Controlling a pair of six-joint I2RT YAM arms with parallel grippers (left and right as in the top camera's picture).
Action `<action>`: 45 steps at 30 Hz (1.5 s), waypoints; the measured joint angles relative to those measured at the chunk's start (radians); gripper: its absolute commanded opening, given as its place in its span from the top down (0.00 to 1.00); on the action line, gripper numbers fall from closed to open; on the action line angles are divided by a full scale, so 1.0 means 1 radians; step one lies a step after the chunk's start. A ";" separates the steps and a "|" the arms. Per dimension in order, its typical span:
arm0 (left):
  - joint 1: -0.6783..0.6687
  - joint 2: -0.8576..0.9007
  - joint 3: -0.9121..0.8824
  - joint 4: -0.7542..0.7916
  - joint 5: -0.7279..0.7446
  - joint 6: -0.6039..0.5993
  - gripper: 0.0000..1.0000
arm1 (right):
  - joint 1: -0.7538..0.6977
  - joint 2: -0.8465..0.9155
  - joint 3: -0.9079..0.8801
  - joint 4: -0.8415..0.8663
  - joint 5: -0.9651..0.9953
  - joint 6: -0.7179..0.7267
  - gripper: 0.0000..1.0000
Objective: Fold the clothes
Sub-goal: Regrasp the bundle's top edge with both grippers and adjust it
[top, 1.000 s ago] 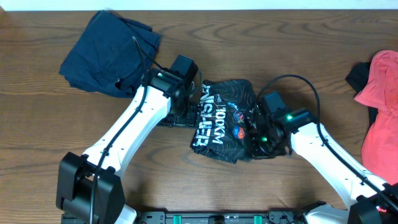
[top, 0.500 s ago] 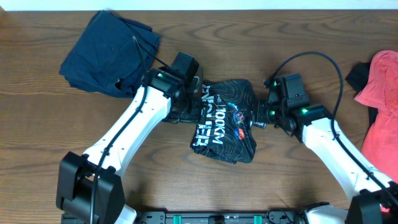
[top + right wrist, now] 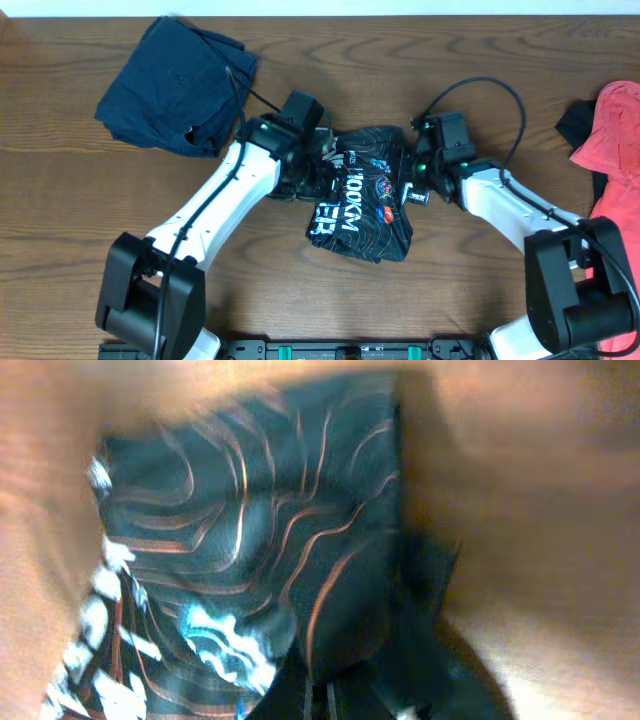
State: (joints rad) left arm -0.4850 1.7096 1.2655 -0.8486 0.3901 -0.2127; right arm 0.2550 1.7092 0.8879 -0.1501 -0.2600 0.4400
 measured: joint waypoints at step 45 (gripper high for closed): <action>0.155 0.035 -0.200 0.177 0.306 0.000 0.74 | 0.068 0.021 0.004 0.137 -0.078 -0.154 0.99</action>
State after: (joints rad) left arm -0.3298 1.7447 1.0653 -0.6712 0.6964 -0.2127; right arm 0.3233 1.7302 0.8917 -0.0135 -0.3382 0.2855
